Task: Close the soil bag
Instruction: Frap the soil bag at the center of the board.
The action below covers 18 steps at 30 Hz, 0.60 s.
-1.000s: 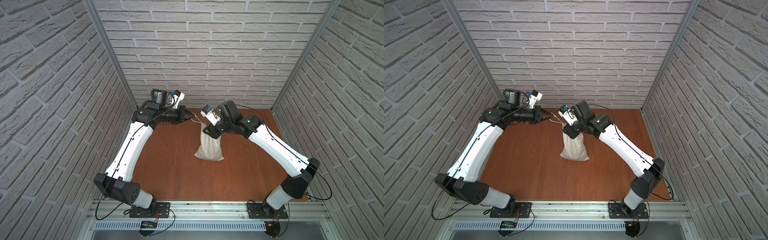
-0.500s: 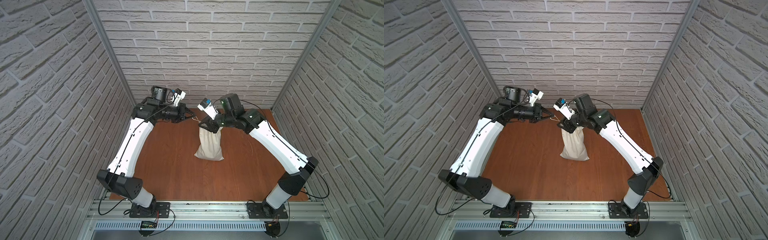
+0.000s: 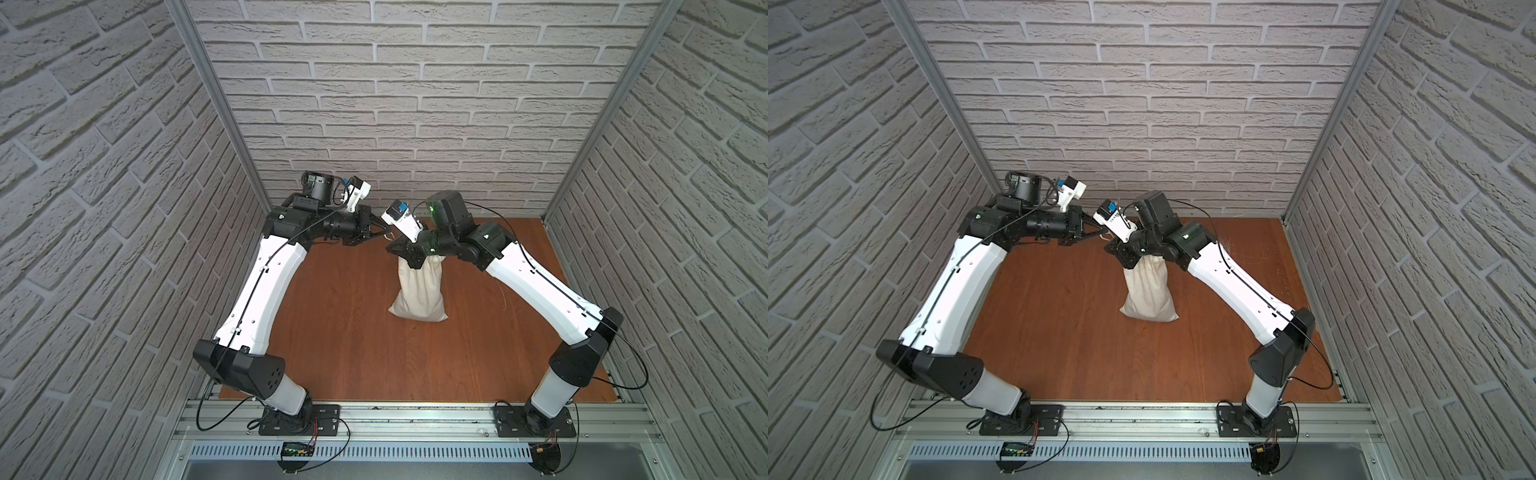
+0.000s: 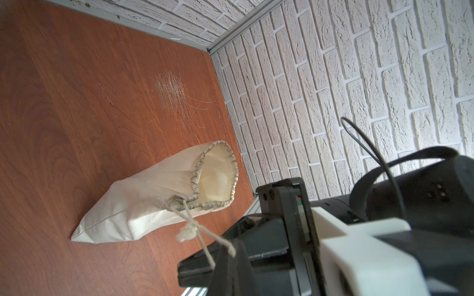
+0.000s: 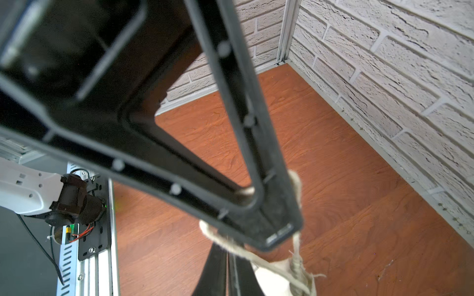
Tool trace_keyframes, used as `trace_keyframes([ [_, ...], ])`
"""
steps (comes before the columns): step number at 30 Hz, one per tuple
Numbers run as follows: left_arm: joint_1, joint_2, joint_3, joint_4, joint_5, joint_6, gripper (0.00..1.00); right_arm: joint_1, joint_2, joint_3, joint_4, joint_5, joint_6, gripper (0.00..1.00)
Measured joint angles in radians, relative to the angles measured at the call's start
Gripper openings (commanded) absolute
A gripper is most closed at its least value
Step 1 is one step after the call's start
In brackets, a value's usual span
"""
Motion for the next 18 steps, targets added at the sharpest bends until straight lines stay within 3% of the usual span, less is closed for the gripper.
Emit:
trace_keyframes([
  [4,0.001,0.0,0.0,0.0,-0.003,0.0,0.0,0.002,-0.001,-0.005,0.023,0.037,0.008,0.03],
  [13,0.002,0.0,0.0,0.0,-0.01,-0.001,0.0,0.002,-0.092,-0.124,0.052,0.116,-0.005,0.32],
  [18,0.002,0.0,0.0,0.001,-0.009,-0.005,0.0,0.002,-0.12,-0.123,0.057,0.133,-0.019,0.39],
])
